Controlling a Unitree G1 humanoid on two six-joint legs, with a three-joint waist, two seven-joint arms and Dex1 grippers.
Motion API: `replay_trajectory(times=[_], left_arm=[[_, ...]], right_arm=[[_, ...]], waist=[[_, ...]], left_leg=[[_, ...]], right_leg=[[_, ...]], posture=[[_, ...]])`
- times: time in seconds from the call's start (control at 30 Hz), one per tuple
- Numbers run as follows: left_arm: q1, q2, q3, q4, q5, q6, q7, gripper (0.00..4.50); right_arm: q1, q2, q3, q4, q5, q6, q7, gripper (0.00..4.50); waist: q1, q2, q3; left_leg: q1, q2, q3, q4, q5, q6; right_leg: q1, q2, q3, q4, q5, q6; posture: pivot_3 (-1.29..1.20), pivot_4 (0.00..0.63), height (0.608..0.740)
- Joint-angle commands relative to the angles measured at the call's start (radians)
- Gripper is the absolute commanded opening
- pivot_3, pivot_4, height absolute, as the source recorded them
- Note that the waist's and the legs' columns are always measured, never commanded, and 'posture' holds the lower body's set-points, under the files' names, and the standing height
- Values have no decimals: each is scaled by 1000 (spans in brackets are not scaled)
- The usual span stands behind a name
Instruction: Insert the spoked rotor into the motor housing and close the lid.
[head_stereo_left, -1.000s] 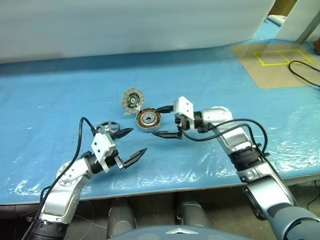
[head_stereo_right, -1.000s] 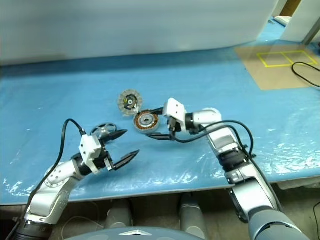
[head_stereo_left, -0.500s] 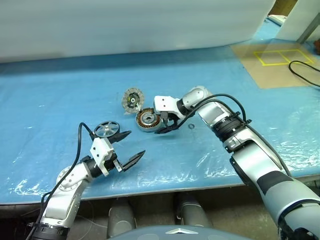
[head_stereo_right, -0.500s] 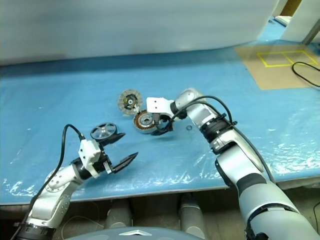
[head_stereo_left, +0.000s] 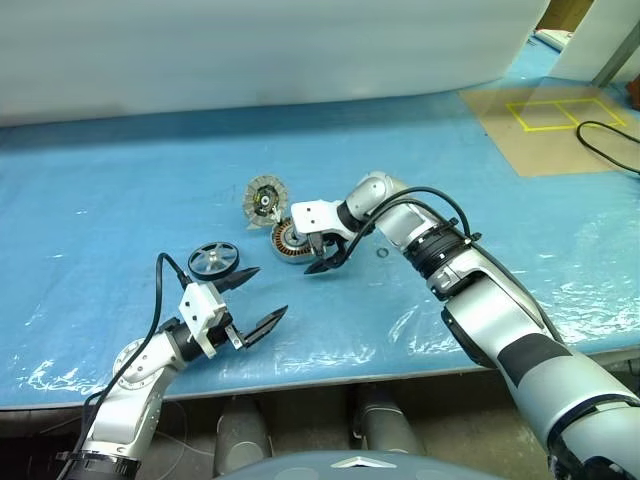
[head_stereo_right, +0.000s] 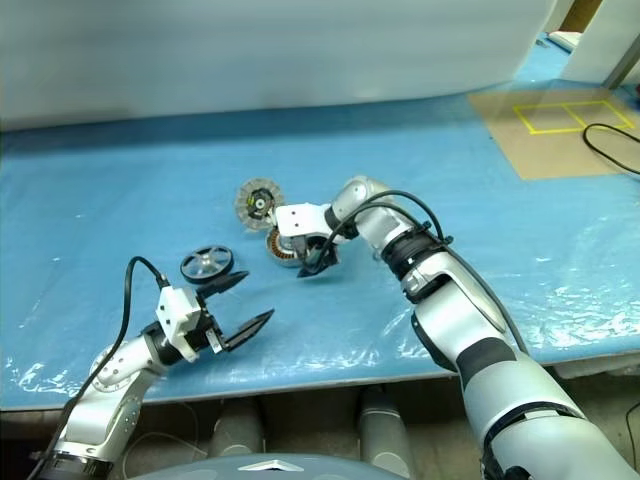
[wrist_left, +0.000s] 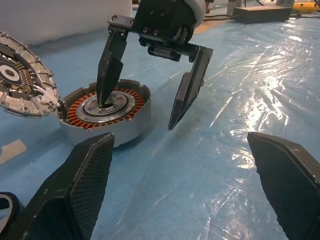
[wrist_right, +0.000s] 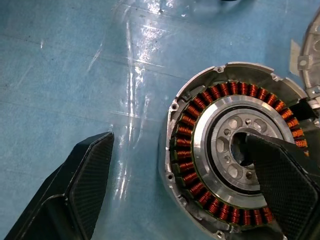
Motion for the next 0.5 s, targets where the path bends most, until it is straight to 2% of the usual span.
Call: replay_trajectory(times=[0.03,0.1,0.23,0.3,0.5], left_arm=[[-2,-1,8,-11,0,-23,1,4500],[-7,-2,8,-9,2,-22,2,4500],[-15,-6,6,0,6,-26,2,4500],[-17,-8,6,4,7,-29,1,4500],[-17,-12,5,14,12,-39,1,4500]], right_arm=[[-16,8,19,11,-41,-6,-12,4294],[-16,4,44,45,-89,-33,-53,3910],[-21,12,55,76,-124,-61,-87,2577],[-24,16,53,75,-133,-69,-94,2062],[-7,21,39,27,-120,-32,-62,1981]], waist=[[0,0,0],[0,0,0],[2,0,0],[1,0,0],[1,0,0]], left_leg=[[0,0,0,0,0,0],[0,0,0,0,0,0],[1,0,0,0,-1,-1],[2,0,0,1,-1,-1],[4,0,0,1,-1,-1]], right_leg=[[0,0,0,0,0,0],[0,0,0,0,0,0],[2,0,0,0,0,0],[3,0,0,0,0,-1],[4,0,0,3,2,-3]], posture=[[0,150,740],[0,150,740],[0,150,740],[0,150,740],[0,150,740]])
